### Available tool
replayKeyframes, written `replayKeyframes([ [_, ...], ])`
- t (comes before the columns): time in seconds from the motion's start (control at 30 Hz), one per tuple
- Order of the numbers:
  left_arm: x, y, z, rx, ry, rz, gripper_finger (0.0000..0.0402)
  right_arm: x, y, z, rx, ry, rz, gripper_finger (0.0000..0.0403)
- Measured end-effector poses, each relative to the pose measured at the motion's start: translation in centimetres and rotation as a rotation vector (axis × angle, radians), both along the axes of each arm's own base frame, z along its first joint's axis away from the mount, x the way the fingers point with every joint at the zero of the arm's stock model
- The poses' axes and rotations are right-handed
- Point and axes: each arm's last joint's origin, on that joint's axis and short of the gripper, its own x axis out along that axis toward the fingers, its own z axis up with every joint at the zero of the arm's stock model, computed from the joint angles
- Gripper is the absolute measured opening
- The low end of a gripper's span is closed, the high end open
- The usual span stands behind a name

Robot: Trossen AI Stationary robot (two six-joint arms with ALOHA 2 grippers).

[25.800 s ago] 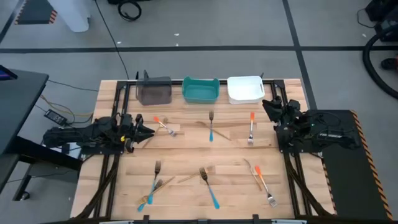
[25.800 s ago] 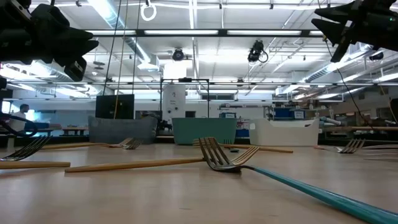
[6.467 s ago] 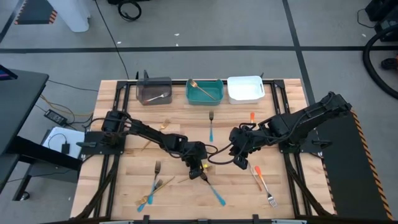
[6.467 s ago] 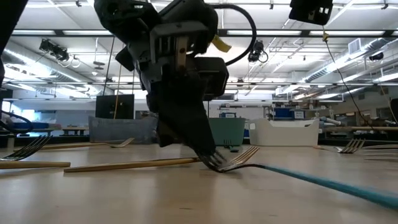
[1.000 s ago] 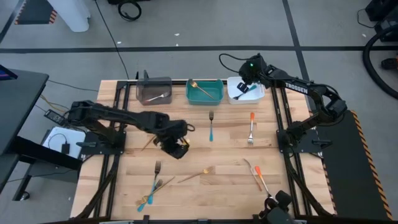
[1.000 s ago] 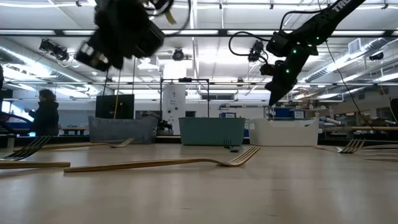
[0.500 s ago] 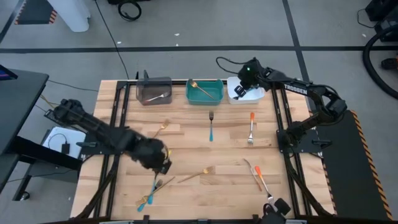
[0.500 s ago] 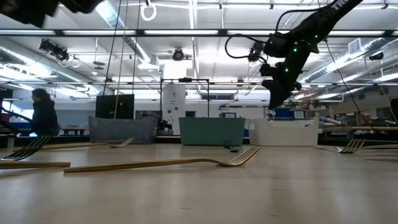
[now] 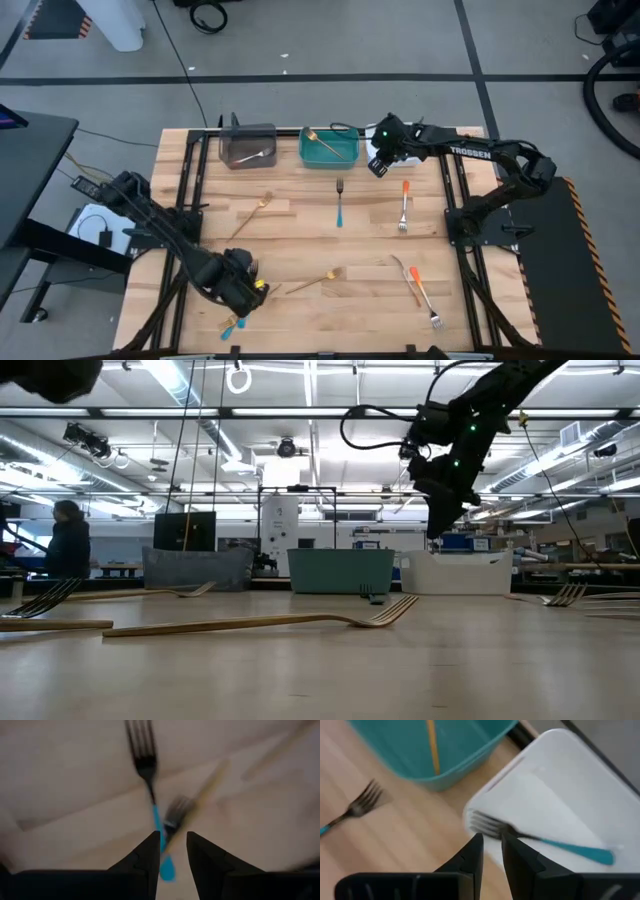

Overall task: Sort silverware by color (type)
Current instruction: Put the blue fork into the white bin

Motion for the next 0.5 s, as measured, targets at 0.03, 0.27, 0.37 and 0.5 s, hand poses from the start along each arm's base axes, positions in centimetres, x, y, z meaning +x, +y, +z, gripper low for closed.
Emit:
replayKeyframes([
  [0.03, 0.1, -0.1, -0.4, 0.015, 0.014, 0.001, 0.0104, 0.2, 0.4, 0.0, 0.005, 0.003, 0.01, 0.0078],
  [0.27, 1.5, -0.4, -3.3, 0.073, 0.078, 0.018, 0.0104, 1.0, 2.6, -0.3, 0.021, 0.052, 0.065, 0.0078],
  [0.37, 1.7, -0.4, -4.1, 0.091, 0.101, 0.026, 0.0104, 1.2, 3.4, -0.4, 0.014, 0.081, 0.063, 0.0078],
  [0.5, 1.8, -0.1, -4.7, 0.096, 0.121, 0.069, 0.0104, 1.4, 4.2, -0.4, 0.005, 0.103, 0.087, 0.0078],
])
